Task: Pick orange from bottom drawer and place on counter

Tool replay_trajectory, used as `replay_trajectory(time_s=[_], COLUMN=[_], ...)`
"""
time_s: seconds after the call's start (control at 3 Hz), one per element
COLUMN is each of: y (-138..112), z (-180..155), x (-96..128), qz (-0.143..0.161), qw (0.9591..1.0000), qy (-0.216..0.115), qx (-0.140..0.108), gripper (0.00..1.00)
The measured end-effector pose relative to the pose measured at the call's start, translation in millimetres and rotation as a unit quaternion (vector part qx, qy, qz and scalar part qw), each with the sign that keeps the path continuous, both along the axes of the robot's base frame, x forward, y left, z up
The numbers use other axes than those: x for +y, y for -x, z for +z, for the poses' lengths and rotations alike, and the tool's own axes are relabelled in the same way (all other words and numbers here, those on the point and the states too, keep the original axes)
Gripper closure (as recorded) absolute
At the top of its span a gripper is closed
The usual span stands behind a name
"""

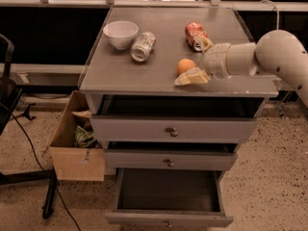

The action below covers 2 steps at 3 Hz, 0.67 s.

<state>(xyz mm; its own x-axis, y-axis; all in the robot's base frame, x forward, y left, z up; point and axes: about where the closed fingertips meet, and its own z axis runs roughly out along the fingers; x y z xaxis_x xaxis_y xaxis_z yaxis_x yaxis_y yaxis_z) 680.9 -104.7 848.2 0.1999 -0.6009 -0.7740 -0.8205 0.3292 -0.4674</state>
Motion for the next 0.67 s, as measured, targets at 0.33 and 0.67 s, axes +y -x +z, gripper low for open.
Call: replay_trajectory(time_s=[0.33,0.67], y=[2.1,2.1], z=[5.7,5.7], x=[7.2,7.2], qz=[-0.002,-0.002], qw=[0.9999,0.9999], qy=[0.011,0.011], qx=[0.003,0.003], gripper=[0.00,0.00])
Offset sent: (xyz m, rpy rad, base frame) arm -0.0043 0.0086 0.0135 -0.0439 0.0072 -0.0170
